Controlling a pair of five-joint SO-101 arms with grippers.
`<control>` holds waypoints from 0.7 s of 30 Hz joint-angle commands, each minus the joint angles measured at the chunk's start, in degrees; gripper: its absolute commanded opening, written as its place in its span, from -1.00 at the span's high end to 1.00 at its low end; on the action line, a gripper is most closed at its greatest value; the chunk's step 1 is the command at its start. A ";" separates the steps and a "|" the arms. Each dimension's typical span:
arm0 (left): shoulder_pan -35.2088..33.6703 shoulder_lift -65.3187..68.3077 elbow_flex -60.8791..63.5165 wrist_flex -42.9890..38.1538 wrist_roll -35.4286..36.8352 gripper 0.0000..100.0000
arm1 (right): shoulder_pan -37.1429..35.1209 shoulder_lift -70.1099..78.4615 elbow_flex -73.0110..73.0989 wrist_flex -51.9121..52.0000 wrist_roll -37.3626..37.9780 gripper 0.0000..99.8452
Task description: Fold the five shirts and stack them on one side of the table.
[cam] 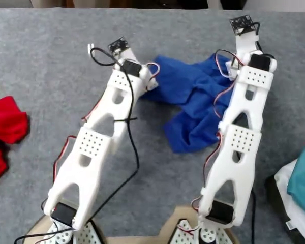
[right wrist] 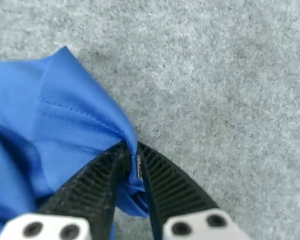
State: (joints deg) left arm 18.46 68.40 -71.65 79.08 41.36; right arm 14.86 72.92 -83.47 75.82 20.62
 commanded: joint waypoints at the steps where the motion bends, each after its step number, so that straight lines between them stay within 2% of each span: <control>1: -0.88 -0.66 -0.26 -0.26 1.58 0.68 | -0.13 0.13 -2.77 -0.70 -0.18 0.99; 4: -1.32 -0.66 -0.18 1.05 2.99 0.72 | -0.48 0.66 -3.21 -0.62 -0.18 0.99; 9: -2.73 -0.66 -0.18 2.11 2.81 0.95 | -0.84 0.66 -3.30 -0.18 -0.18 0.99; 15: -4.31 -0.66 -0.88 4.04 3.08 0.96 | -0.84 0.66 -3.30 0.00 -0.18 0.99; 19: -7.56 -0.66 -7.03 9.49 2.64 0.96 | -0.84 0.66 -3.30 -0.18 -0.18 0.99; 21: -10.81 -0.66 -12.04 13.36 -0.35 0.96 | -0.84 0.57 -3.38 -0.18 0.00 0.99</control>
State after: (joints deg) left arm 12.48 68.66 -76.48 88.13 43.56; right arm 14.86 74.07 -83.56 75.91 20.62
